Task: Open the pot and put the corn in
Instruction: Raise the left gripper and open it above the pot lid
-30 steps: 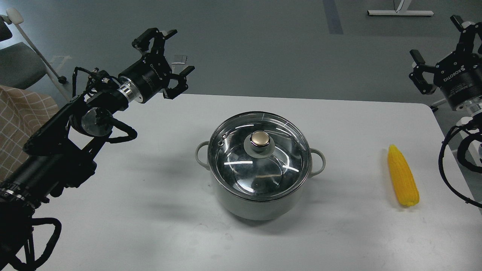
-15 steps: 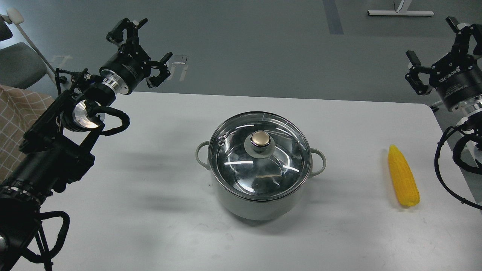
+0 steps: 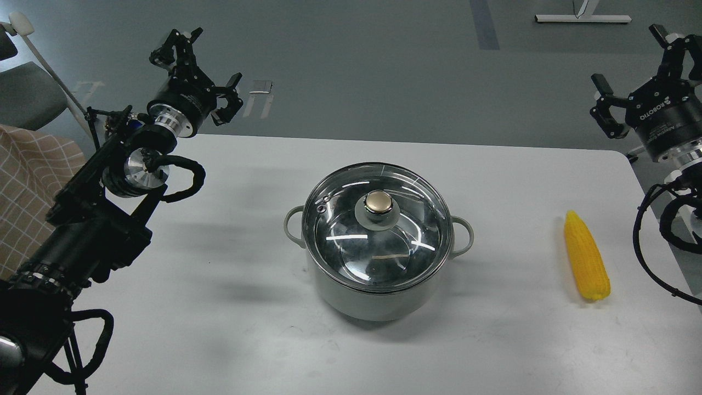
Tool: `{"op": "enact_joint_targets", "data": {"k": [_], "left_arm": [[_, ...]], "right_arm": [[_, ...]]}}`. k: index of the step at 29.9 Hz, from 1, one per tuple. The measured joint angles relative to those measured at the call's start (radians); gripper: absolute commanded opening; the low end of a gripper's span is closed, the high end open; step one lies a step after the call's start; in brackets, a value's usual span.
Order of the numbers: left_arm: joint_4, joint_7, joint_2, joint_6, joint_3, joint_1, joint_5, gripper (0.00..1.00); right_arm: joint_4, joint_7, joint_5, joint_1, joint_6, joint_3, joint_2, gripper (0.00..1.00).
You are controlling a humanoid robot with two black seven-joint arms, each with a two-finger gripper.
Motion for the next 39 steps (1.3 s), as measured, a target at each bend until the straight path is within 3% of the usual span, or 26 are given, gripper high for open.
{"op": "enact_joint_targets", "data": {"k": [3, 29, 34, 39], "left_arm": [[-0.003, -0.028, -0.003, -0.003, 0.028, 0.006, 0.039, 0.99], [-0.124, -0.064, -0.014, -0.005, 0.046, 0.043, 0.152, 0.99], [-0.206, -0.064, 0.019, -0.004, 0.063, 0.040, 0.280, 0.99], [-0.361, -0.065, 0.092, -0.048, 0.065, 0.040, 0.502, 0.99]], "right_arm": [[0.001, 0.000, 0.000, -0.002, 0.000, 0.000, 0.000, 1.00], [0.000, 0.000, 0.000, 0.003, -0.006, 0.003, 0.013, 1.00], [0.002, 0.000, 0.001, 0.001, -0.010, 0.005, 0.006, 1.00], [0.002, -0.001, 0.001, 0.001, -0.013, 0.006, 0.002, 1.00]]}}
